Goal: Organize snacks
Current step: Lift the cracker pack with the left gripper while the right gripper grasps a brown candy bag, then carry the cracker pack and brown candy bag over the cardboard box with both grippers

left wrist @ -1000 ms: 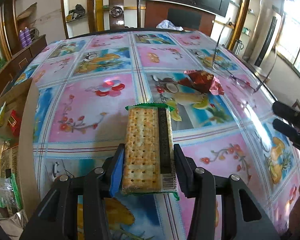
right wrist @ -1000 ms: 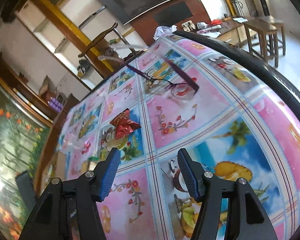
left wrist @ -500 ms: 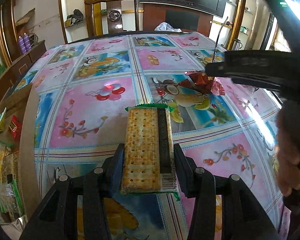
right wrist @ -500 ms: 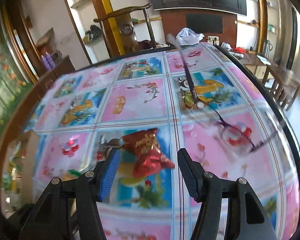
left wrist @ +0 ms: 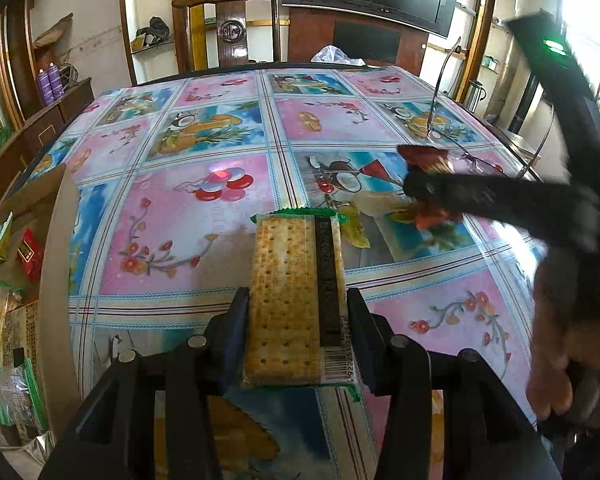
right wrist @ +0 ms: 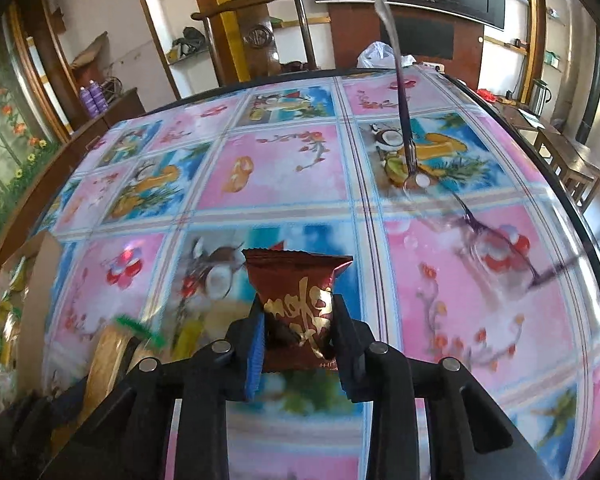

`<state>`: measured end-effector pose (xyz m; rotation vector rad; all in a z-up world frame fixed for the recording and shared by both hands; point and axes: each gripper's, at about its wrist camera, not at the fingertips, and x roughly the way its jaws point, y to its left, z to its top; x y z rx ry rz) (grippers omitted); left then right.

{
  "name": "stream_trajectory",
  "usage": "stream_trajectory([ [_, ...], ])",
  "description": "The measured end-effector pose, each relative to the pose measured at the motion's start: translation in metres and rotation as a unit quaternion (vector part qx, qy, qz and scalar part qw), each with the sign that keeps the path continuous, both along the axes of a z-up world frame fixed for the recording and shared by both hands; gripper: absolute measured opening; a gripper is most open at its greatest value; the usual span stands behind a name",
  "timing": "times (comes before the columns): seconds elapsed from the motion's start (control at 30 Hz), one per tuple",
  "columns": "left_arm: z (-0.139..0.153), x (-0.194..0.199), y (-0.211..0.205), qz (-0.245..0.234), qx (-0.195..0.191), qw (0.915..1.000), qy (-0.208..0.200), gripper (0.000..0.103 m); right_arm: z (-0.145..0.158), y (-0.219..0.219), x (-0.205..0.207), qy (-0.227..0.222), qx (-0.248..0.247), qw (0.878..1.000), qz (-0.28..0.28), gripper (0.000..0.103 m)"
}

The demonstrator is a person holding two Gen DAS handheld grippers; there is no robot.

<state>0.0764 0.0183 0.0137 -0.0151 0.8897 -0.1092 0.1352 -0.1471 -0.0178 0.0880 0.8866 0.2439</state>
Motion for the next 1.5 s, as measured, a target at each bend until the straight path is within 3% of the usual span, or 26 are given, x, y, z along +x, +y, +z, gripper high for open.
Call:
stream_trajectory([
  [0.13,0.000,0.000,0.003,0.002,-0.001,1.0000,0.000,0.045,0.001,-0.005,-0.026,0.004,0.024,1.000,-0.005,0.032],
  [0.23,0.001,0.001,0.010,0.006,-0.022,0.9997,0.002,0.045,0.004,-0.005,-0.042,0.001,0.040,0.999,-0.004,0.032],
  [0.43,0.003,0.000,0.013,0.015,-0.029,0.9995,-0.003,0.045,0.014,0.004,-0.057,-0.027,0.036,0.999,0.009,0.032],
  [0.93,0.022,-0.013,0.010,0.032,0.015,0.9970,-0.069,0.045,0.013,0.014,-0.061,-0.033,0.028,0.999,0.027,0.032],
  [1.5,0.035,-0.023,0.006,0.035,0.039,0.9929,-0.107,0.045,0.015,0.014,-0.063,-0.039,0.026,0.999,0.028,0.032],
])
